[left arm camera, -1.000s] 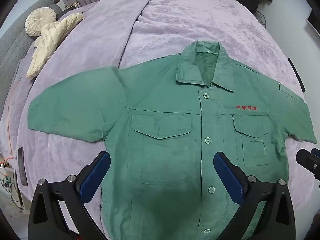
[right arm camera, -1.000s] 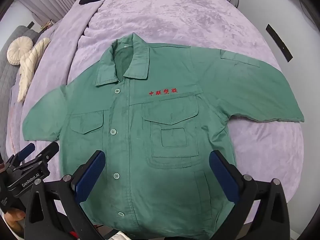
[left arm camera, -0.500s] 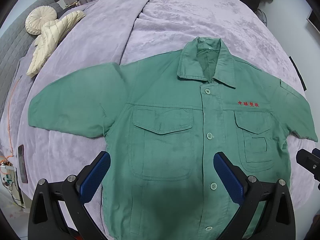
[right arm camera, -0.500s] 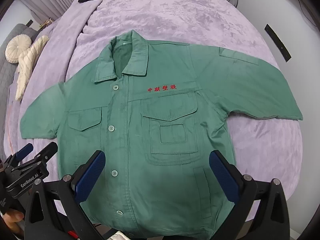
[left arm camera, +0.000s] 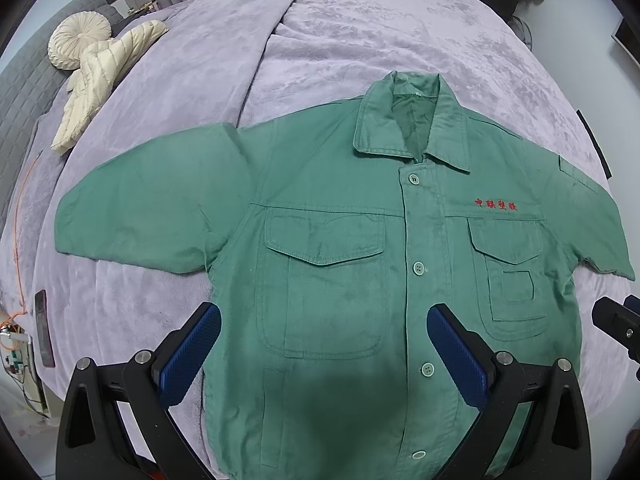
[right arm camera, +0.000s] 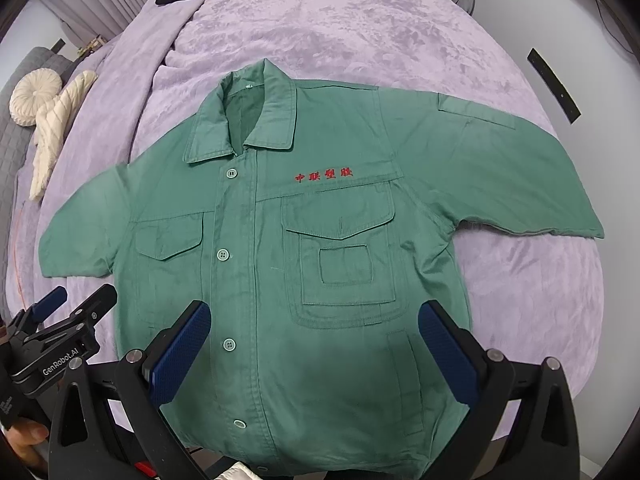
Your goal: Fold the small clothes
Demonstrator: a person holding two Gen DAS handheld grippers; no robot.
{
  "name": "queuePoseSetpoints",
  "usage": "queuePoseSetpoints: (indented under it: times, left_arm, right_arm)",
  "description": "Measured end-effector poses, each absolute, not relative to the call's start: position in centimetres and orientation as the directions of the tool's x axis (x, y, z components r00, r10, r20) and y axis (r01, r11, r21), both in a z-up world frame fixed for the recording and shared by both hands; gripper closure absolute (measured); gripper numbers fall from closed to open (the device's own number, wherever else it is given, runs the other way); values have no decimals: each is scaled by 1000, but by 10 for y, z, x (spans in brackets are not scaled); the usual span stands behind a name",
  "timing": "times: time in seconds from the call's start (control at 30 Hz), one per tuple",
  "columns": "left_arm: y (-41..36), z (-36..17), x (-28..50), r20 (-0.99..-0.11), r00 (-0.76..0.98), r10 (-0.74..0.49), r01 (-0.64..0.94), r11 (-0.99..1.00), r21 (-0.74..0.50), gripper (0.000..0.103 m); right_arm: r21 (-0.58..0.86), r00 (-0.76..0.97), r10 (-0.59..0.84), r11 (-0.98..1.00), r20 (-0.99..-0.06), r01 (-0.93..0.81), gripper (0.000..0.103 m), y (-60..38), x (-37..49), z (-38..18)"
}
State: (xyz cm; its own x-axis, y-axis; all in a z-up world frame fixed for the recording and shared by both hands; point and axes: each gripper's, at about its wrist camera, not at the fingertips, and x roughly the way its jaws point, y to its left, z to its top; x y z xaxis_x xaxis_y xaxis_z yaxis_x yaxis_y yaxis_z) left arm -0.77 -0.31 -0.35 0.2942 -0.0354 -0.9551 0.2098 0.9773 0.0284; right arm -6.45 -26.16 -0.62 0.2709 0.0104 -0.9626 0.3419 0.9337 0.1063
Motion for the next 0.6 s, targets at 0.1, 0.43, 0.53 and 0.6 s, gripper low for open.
queuePoseSetpoints:
  times: [0.1, 0.43, 0.53, 0.6]
  left_arm:
    - [-3, -3, -8, -955, 294, -36, 209, 978, 28, 0]
    - [2, -7, -10, -956, 291, -36, 206, 978, 26, 0]
    - [3, -7, -10, -957, 288, -38, 204, 979, 23, 0]
    - [3, -8, -10, -958, 285, -39, 206, 978, 21, 0]
  right_arm:
    - [106, 271, 10, 933, -963, 343, 0, -261, -65, -6]
    - [106, 271, 10, 934, -963, 342, 0, -259, -66, -7]
    - [106, 273, 9, 934, -962, 341, 0, -258, -68, -8]
    - [105, 272, 8, 934, -962, 341, 0, -258, -68, -8]
